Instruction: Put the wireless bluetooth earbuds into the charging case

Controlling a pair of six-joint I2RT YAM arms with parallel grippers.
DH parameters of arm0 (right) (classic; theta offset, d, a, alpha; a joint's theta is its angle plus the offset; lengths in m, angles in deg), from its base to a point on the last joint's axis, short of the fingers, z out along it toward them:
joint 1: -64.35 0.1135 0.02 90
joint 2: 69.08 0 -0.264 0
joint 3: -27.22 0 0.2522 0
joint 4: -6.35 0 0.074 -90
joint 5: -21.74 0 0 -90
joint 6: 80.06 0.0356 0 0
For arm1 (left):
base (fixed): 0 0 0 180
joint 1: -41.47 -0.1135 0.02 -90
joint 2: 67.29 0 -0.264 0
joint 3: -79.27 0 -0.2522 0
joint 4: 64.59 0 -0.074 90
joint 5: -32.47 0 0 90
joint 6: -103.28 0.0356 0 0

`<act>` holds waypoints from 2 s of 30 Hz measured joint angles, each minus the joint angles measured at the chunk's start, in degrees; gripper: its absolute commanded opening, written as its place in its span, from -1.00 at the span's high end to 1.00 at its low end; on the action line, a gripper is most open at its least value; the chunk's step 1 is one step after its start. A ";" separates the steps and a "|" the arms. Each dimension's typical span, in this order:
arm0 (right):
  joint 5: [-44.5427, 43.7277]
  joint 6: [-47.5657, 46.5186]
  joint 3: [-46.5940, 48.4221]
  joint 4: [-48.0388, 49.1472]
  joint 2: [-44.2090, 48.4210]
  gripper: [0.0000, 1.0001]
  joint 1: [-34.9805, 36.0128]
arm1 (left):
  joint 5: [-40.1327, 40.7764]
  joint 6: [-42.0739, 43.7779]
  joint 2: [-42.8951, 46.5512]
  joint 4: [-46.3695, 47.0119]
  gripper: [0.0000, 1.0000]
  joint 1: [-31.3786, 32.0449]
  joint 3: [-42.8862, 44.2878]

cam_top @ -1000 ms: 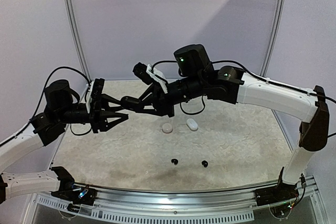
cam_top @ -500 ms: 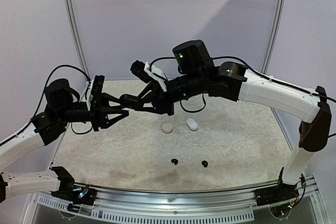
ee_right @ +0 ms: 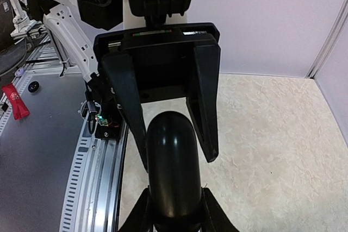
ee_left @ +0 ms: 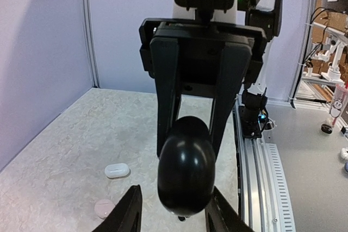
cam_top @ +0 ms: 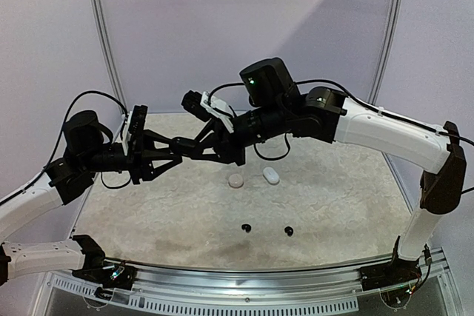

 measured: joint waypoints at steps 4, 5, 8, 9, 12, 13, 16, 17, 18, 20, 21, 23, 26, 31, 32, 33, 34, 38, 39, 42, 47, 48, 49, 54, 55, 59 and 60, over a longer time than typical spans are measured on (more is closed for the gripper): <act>-0.55 -0.20 0.63 -0.83 -0.55 1.00 0.00 | 0.00 0.02 -0.02 0.02 0.27 0.00 0.00; -0.68 -0.26 0.74 -1.14 -0.68 1.00 0.00 | -0.02 -0.02 -0.02 0.04 0.27 0.00 0.00; -0.79 -0.48 1.14 -1.79 -1.01 1.00 0.00 | -0.02 -0.02 -0.02 0.20 0.31 0.00 0.00; -0.85 -0.61 1.31 -1.90 -1.18 1.00 0.02 | -0.04 -0.02 -0.02 0.31 0.38 0.00 0.00; -1.07 -0.66 1.40 -1.97 -1.38 1.00 0.02 | -0.09 -0.04 -0.02 0.39 0.53 0.00 0.00; -1.09 -0.81 1.42 -1.99 -1.42 1.00 0.02 | -0.11 -0.07 -0.02 0.42 0.58 0.00 0.00; -1.03 -1.16 1.42 -2.10 -1.44 1.00 0.02 | -0.26 -0.11 0.00 0.39 0.69 0.00 0.00; -1.01 -1.33 1.46 -2.08 -1.44 1.00 0.02 | -0.26 -0.22 0.00 0.42 0.63 0.00 0.00; -0.98 -1.31 1.46 -2.08 -1.42 1.00 0.04 | -0.26 -0.44 0.00 0.39 0.49 0.02 0.00; -0.92 -1.29 1.49 -2.08 -1.42 1.00 0.04 | -0.26 -0.76 0.00 0.42 0.28 0.00 0.00; -0.98 -1.25 1.49 -2.01 -1.42 1.00 0.04 | -0.22 -1.07 0.02 0.50 0.23 0.00 0.00; -1.11 -1.25 1.49 -1.81 -1.44 1.00 0.04 | -0.15 -1.40 0.04 0.87 0.21 0.02 -0.02; -1.09 -1.25 1.49 -1.40 -1.42 1.00 0.07 | -0.07 -1.62 0.07 1.25 0.24 0.02 -0.04; -1.07 -1.25 1.49 -1.16 -1.42 1.00 0.11 | -0.09 -1.92 0.09 1.44 0.32 0.02 -0.07; -1.07 -1.25 1.49 -1.05 -1.42 1.00 0.11 | -0.11 -1.95 0.09 1.46 0.35 0.02 -0.07; -1.07 -1.25 1.49 -0.94 -1.42 1.00 0.11 | -0.11 -1.95 0.09 1.46 0.37 0.02 -0.07; -1.07 -1.25 1.49 -0.76 -1.42 1.00 0.11 | -0.11 -1.99 0.09 1.46 0.38 0.02 -0.07; -1.05 -1.25 1.49 0.13 -1.42 1.00 0.11 | -0.26 -2.10 0.09 1.53 0.42 0.02 -0.07; -1.03 -1.25 1.46 0.22 -1.42 1.00 0.11 | -0.26 -2.10 0.09 1.55 0.44 0.02 -0.07; -0.87 -1.27 1.46 0.28 -1.42 1.00 0.11 | -0.26 -2.12 0.09 1.62 0.56 0.02 -0.07; -0.44 -1.64 1.46 0.17 -1.42 1.00 0.11 | -0.28 -2.14 0.11 1.66 0.99 0.02 -0.09; -0.44 -1.68 1.46 0.17 -1.42 0.97 0.11 | -0.26 -2.14 0.11 1.66 1.00 0.02 -0.09; -0.44 -1.70 1.46 0.15 -1.42 0.76 0.11 | -0.26 -2.12 0.11 1.70 1.00 0.02 -0.11; -0.90 -1.60 1.46 0.20 -1.42 -0.11 0.11 | -0.02 -2.03 0.15 2.10 1.00 0.02 -0.17; -1.16 -1.14 1.46 0.22 -1.42 -0.15 0.11 | 0.11 -1.90 0.20 2.23 1.00 0.02 -0.17; -2.47 -1.05 1.46 0.61 -1.42 -0.18 0.11 | -0.07 0.04 0.35 2.36 1.00 0.02 -0.17; -2.93 -1.03 1.46 0.63 -1.42 -0.19 0.11 | -0.15 0.85 0.37 2.27 1.00 0.02 -0.17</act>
